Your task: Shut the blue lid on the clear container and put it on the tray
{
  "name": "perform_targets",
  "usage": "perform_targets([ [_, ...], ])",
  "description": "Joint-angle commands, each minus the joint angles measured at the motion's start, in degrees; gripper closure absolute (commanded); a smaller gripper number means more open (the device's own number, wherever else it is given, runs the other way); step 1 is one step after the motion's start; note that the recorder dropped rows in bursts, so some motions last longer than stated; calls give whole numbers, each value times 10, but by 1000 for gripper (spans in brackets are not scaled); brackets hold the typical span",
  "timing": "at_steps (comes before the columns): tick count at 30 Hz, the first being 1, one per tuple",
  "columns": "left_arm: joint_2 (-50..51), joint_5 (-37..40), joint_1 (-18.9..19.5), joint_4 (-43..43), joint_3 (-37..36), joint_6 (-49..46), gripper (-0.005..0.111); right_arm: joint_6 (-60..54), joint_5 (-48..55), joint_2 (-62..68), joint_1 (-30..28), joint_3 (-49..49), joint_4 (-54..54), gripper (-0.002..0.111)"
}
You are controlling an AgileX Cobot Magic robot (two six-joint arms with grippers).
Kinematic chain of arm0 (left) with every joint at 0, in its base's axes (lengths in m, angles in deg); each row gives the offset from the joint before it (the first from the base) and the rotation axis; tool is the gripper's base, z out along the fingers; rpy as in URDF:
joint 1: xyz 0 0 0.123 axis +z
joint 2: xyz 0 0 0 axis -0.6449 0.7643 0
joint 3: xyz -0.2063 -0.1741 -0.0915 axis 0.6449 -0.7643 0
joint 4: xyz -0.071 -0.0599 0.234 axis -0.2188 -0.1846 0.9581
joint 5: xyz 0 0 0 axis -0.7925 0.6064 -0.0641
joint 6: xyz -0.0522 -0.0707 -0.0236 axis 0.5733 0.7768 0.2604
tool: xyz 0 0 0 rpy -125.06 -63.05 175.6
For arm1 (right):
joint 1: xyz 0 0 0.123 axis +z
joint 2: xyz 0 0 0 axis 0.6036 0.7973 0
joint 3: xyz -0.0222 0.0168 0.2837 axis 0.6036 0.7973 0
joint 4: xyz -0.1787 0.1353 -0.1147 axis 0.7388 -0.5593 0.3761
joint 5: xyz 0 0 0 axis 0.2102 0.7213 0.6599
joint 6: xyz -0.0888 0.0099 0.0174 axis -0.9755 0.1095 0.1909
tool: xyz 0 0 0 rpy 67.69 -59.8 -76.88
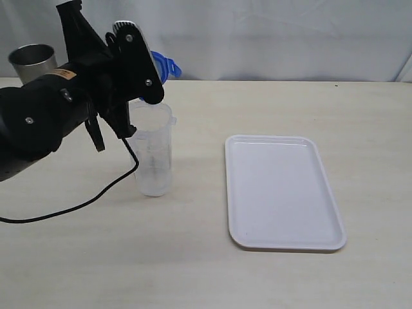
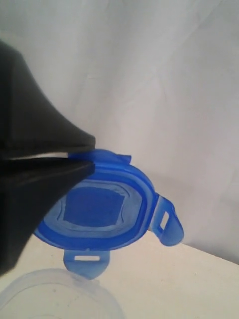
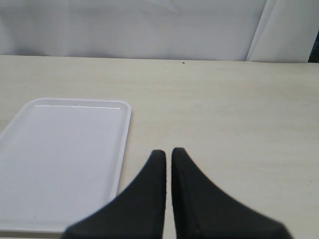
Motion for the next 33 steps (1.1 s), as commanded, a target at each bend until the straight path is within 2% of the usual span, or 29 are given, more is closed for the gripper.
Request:
perform_targets([
  [1, -1, -7, -9, -6, 0, -23, 107, 0, 0, -3, 1, 2, 0, 104],
  [8, -1, -18, 4, -21, 0, -19, 107, 0, 0, -3, 1, 2, 0, 104],
  [12, -1, -37, 4, -18, 0, 55, 107, 0, 0, -3, 1, 2, 0, 104],
  [14, -1, -43, 4, -19, 0, 62, 107, 0, 0, -3, 1, 2, 0, 104],
  [21, -1, 11, 3, -25, 0, 38, 107, 0, 0, -3, 1, 2, 0, 104],
  [25, -3, -5, -3, -64, 0, -4, 107, 0, 0, -3, 1, 2, 0, 104],
  [33, -27, 0, -3, -66, 0, -7, 107, 0, 0, -3, 1, 2, 0, 104],
])
